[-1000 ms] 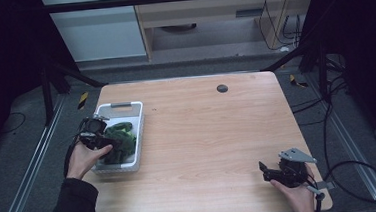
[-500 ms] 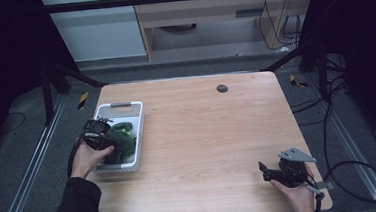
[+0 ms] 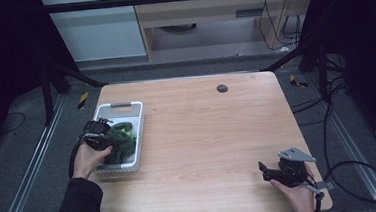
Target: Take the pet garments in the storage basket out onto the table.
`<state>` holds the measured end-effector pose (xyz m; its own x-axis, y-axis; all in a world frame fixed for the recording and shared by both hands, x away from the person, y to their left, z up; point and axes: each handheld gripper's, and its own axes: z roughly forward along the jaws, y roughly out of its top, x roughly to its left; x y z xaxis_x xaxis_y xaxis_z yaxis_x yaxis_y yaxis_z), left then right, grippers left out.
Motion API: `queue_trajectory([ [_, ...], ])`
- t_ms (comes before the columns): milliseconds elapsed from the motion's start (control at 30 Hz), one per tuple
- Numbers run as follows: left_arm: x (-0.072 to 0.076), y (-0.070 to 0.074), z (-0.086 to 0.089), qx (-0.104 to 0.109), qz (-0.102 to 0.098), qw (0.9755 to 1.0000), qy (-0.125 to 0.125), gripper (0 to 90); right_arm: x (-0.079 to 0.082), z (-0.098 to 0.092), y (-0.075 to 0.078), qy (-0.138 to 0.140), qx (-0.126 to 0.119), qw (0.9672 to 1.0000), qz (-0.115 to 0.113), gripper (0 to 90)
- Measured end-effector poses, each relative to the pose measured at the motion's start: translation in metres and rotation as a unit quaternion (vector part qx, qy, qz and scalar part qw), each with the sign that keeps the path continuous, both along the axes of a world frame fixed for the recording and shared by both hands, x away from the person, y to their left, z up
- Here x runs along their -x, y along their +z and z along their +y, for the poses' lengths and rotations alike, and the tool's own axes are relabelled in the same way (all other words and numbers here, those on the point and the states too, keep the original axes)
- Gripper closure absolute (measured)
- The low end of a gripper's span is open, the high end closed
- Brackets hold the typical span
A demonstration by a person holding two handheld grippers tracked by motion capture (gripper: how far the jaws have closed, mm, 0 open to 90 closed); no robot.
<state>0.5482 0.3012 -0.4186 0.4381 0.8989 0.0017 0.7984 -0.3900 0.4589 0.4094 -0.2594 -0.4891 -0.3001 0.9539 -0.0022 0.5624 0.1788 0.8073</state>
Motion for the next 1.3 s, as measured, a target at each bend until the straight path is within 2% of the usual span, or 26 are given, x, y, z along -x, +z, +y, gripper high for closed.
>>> queue_trajectory([
  [200,0.006,0.009,0.001,0.008,-0.017,0.9998,-0.002,76.0,0.000,0.000,0.000,0.000,-0.001,1.0000,0.001,11.2],
  [467,0.017,0.037,-0.001,0.012,-0.050,0.9986,-0.015,76.6,0.000,0.000,0.000,0.000,0.001,1.0000,0.000,11.1],
  [633,0.025,0.055,0.000,0.017,-0.077,0.9967,-0.020,76.6,0.000,0.000,0.000,0.000,-0.001,1.0000,0.000,11.0],
  [767,0.031,0.069,0.003,0.038,-0.093,0.9946,-0.025,76.6,0.000,0.000,0.000,-0.001,-0.001,1.0000,-0.001,11.0],
  [833,0.035,0.075,0.004,0.042,-0.100,0.9936,-0.029,76.7,0.000,0.000,0.000,-0.001,0.001,1.0000,-0.001,11.1],
  [1067,0.044,0.092,0.002,0.050,-0.117,0.9911,-0.038,76.8,0.000,0.000,0.000,-0.001,0.003,1.0000,-0.004,11.0],
  [1300,0.053,0.106,-0.007,0.044,-0.126,0.9893,-0.059,76.8,0.000,0.000,0.000,-0.001,0.004,1.0000,-0.004,11.0],
])
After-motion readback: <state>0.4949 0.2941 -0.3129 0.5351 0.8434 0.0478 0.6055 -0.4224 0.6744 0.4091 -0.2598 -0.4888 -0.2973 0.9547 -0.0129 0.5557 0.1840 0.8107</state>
